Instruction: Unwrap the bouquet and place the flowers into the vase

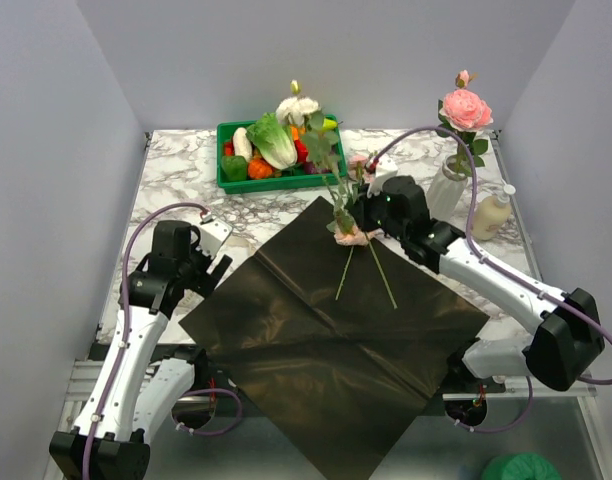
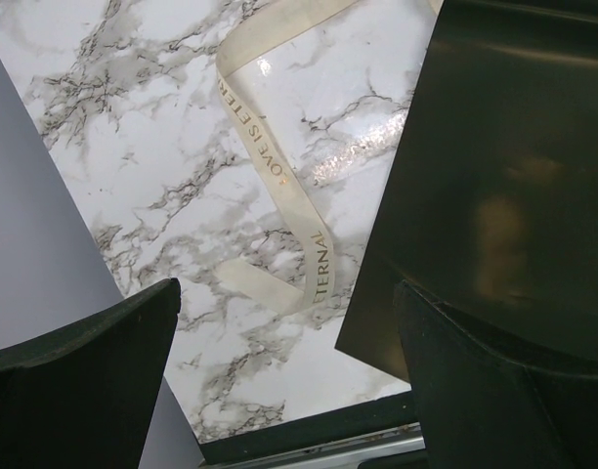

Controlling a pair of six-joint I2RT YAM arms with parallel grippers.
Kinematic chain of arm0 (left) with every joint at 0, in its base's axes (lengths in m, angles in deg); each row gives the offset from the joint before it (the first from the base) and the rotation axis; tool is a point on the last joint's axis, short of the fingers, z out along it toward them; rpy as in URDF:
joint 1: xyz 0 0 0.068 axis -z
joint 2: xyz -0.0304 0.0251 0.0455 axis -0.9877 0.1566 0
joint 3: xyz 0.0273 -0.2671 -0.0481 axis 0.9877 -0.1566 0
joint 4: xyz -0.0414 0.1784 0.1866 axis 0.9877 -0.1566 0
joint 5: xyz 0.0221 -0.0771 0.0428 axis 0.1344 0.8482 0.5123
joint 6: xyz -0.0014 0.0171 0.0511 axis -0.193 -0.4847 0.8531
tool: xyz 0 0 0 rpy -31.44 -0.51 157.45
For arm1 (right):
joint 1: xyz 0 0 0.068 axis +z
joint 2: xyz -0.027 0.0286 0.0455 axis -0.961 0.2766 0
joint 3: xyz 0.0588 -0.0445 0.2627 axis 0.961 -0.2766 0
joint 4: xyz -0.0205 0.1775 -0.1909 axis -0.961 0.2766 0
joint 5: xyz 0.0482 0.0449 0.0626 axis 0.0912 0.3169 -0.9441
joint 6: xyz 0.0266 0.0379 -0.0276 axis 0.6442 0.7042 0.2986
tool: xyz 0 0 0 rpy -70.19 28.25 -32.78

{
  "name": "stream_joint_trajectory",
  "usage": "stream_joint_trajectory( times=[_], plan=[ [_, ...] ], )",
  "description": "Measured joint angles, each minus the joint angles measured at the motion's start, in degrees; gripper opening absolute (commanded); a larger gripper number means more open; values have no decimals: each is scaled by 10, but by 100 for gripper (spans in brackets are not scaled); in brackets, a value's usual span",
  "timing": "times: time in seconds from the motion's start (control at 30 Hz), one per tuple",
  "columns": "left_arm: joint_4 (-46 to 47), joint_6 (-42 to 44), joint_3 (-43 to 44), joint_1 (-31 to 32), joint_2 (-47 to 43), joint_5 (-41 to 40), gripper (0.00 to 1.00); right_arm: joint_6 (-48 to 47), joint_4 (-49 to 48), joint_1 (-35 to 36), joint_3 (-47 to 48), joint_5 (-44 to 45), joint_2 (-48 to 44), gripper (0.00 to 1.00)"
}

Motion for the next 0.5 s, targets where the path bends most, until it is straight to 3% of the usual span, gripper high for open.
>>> stream_joint_trajectory(
  times=[0.1, 0.5],
  plan=[
    [-1, 0, -7, 0, -9, 0, 99, 12, 2, 12, -67, -1, -6, 53],
    [-2, 0, -9, 0, -10, 0, 99, 28, 11, 36, -133, 5, -24, 54]
  ],
)
